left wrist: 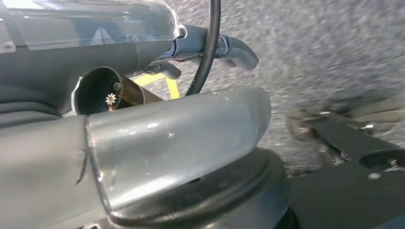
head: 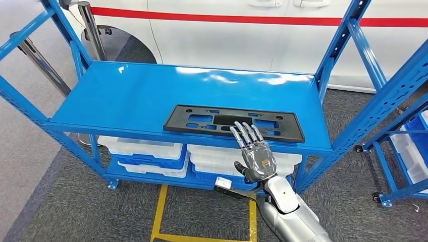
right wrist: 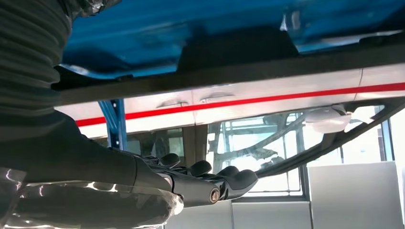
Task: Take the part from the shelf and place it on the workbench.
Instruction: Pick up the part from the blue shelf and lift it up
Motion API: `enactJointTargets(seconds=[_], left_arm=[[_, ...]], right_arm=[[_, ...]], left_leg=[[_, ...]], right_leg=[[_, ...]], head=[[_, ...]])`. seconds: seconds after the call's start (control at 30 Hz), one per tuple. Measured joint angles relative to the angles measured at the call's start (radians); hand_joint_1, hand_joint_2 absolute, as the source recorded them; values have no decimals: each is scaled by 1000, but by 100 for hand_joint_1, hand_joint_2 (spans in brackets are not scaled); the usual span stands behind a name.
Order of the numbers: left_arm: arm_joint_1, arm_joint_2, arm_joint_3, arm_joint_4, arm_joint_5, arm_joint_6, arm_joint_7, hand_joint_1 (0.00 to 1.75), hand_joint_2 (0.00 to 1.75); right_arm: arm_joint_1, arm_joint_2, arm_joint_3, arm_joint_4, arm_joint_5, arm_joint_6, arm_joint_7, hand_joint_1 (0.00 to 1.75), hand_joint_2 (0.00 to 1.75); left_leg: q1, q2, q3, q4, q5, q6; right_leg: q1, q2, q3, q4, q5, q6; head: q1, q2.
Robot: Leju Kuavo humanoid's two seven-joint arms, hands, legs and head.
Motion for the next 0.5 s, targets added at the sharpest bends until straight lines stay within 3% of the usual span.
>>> enactJointTargets(seconds=[0.03, 0.07, 0.17, 0.23, 0.3, 0.33, 0.37, 0.4, 0.5], left_arm=[[0, 1, 0, 1, 1, 0, 0, 0, 0], [0, 2, 0, 2, 2, 0, 0, 0, 0], [-2, 0, -1, 2, 4, -1, -2, 0, 0], [-6, -1, -2, 2, 5, -6, -11, 0, 0], [-7, -1, -2, 2, 7, -14, -21, 0, 0], [-7, -1, -2, 2, 7, -17, -23, 0, 0], [-6, -1, -2, 2, 8, -19, -24, 0, 0], [-6, -1, -2, 2, 8, -19, -24, 0, 0], [-5, -2, -3, 2, 8, -16, -24, 0, 0]], right_arm=[[1, 0, 0, 0, 0, 0, -1, 0, 175], [2, 1, 0, -1, 0, 1, -3, 0, 175], [1, 1, 0, -11, 0, 2, -10, 0, 175], [2, 1, 0, -19, 0, 5, -15, 0, 175], [8, 1, 0, -23, -2, 12, -20, 0, 175], [13, 1, 0, -25, -2, 14, -22, 0, 175], [17, 1, 0, -26, -2, 16, -22, 0, 175], [19, 1, 0, -27, -2, 17, -23, 0, 175], [23, 0, 0, -31, -3, 23, -29, 0, 175]], left_leg=[[-4, -1, 4, -31, 43, 5], [-6, -2, 7, -45, 60, 9], [0, -1, 39, -61, 47, 23], [3, 0, 62, -67, 38, 31], [3, -2, 79, -68, 21, 35], [3, -4, 89, -68, 12, 35], [3, -5, 101, -68, 2, 34], [3, -5, 113, -67, -8, 33], [1, -7, 144, -64, -35, 28]], right_leg=[[1, 2, 7, -3, -11, 6], [2, 3, 14, -1, -16, 12], [1, 0, 15, 34, -10, 29], [-1, -6, -35, 125, -25, 38], [-3, -8, -114, 232, -83, 46], [-4, -9, -145, 260, -110, 48], [-4, -9, -164, 258, -117, 49], [-4, -9, -169, 228, -97, 47], [3, -12, -145, 53, 61, 31]], head=[[0, 0], [0, 0], [0, 0], [1, 0], [2, 0], [2, 0], [2, 0], [2, 0], [2, 0]])
